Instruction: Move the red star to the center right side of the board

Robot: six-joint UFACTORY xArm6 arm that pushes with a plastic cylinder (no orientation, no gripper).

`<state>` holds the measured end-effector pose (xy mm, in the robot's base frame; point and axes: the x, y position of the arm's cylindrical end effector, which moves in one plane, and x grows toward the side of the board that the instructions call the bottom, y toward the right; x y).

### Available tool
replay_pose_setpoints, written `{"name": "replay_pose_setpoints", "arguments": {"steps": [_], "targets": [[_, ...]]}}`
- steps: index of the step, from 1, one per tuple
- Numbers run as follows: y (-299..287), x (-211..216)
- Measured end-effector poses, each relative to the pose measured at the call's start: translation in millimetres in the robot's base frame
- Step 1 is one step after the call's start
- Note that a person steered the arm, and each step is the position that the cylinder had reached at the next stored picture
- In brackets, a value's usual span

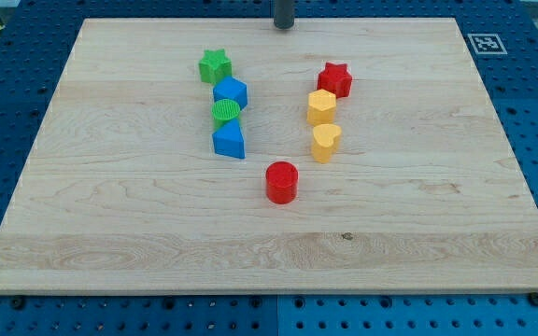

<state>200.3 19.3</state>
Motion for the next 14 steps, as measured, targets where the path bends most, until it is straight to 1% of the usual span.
{"name": "replay_pose_setpoints", "arguments": {"steps": [1,2,4,6,7,8,10,11,12,13,14], "targets": [[0,1],[0,14],[0,91],[0,103],[3,125],[20,133],[140,139],[165,153],[166,154],[135,154],[76,153]]}}
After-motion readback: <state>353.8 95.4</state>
